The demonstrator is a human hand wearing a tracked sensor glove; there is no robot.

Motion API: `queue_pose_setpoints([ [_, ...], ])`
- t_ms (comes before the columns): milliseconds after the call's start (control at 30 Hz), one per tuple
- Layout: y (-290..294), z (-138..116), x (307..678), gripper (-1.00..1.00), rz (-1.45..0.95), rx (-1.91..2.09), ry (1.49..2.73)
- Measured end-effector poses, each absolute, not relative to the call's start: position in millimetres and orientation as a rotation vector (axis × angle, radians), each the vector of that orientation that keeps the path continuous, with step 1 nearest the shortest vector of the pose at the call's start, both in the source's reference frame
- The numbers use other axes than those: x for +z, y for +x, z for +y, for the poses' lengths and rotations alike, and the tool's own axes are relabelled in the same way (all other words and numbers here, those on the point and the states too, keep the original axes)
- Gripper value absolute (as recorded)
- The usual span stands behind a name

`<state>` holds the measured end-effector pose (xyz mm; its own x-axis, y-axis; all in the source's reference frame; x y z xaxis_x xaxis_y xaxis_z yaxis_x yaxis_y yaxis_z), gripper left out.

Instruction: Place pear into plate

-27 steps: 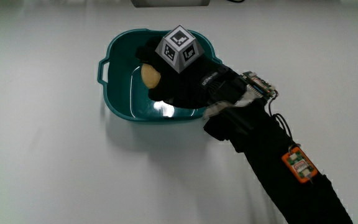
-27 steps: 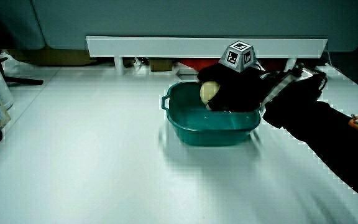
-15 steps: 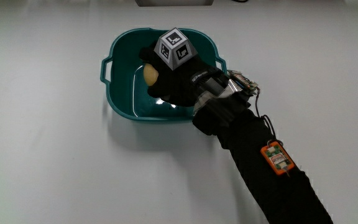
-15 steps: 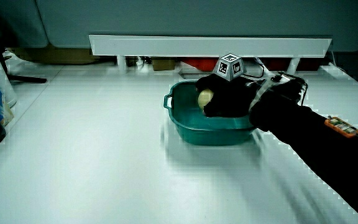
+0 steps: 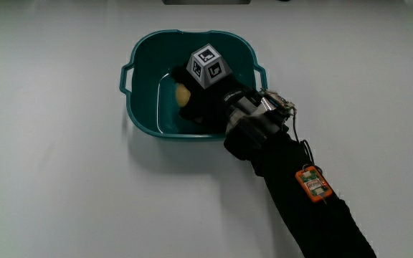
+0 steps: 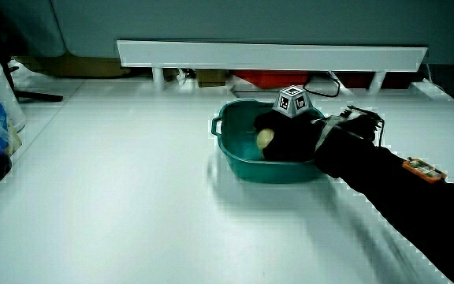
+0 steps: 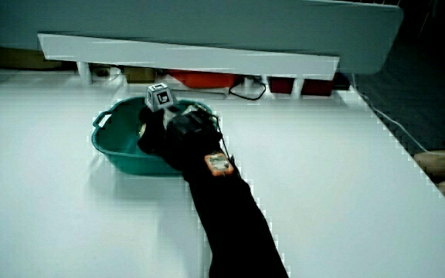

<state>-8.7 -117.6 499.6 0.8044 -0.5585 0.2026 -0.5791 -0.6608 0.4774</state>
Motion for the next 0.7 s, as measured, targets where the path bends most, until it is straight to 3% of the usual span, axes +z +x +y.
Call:
queue_pose_setpoints([
  [700,1.5,-115.8,515.9,0.0,-0.791,0.027,2.448],
])
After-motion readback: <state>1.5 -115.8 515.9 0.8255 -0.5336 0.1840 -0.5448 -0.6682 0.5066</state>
